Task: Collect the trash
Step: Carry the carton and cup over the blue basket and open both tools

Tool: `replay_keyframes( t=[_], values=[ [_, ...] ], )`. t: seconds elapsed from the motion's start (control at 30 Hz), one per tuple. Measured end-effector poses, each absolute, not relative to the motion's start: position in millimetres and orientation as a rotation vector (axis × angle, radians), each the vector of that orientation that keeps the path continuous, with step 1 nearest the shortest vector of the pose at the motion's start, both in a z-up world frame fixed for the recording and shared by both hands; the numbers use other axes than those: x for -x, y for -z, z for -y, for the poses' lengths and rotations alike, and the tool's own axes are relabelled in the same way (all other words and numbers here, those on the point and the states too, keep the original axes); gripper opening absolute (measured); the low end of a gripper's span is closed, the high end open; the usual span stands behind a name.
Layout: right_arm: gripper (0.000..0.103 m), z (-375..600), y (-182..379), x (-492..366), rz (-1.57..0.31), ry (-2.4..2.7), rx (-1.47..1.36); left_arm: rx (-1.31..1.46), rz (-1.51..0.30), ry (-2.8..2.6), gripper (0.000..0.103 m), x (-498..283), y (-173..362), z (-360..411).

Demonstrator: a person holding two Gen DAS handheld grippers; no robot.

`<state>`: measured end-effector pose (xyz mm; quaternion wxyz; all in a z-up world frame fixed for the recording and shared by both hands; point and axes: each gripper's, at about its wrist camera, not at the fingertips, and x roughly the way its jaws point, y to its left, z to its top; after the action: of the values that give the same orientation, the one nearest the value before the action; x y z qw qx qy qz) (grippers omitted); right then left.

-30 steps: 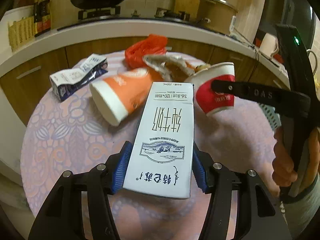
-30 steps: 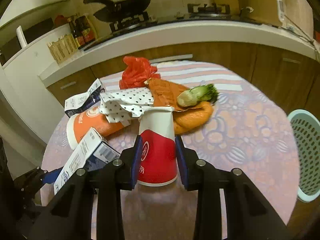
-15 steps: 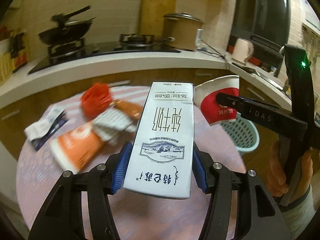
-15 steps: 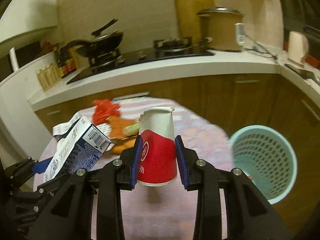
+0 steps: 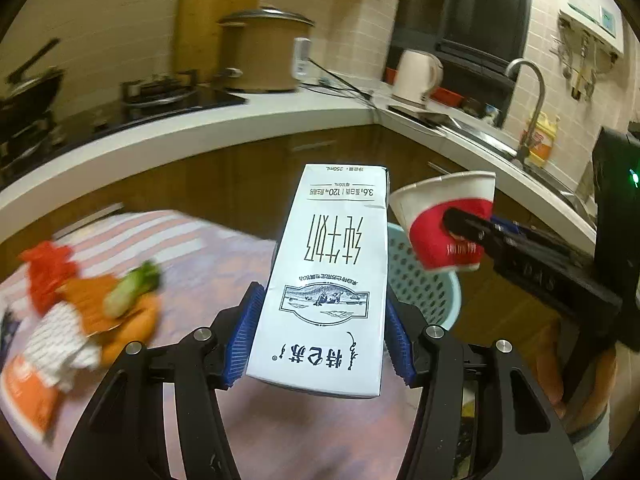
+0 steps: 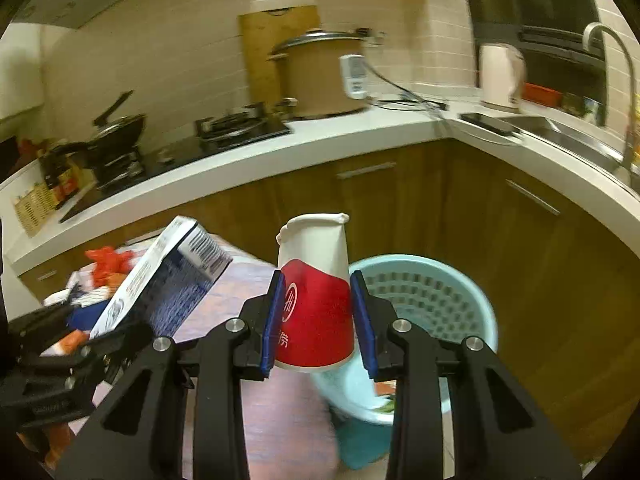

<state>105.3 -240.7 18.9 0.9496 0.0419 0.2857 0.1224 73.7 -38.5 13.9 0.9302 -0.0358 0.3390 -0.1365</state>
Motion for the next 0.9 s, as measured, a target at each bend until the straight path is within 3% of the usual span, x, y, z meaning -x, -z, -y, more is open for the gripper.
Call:
replay_keyframes(
  t=[0.27, 0.73, 0.9],
  values=[
    [0.03, 296.7, 31.4, -139.2, -0.714, -0.146, -0.167, 0.071, -0.802, 0.351, 0.054, -135.8, 28.4, 105.2],
    [0.031, 324.4, 118.6, -177.2, -0.939, -0.063, -0.212, 0.082, -0.983, 0.373, 0.056, -191.9, 103.8, 147.9],
    [0.044, 325.6, 116.9, -175.0, -0.929, -0.034, -0.201, 0.072, -0.983, 0.358, 0.07, -191.7, 106.9, 147.6]
  ],
)
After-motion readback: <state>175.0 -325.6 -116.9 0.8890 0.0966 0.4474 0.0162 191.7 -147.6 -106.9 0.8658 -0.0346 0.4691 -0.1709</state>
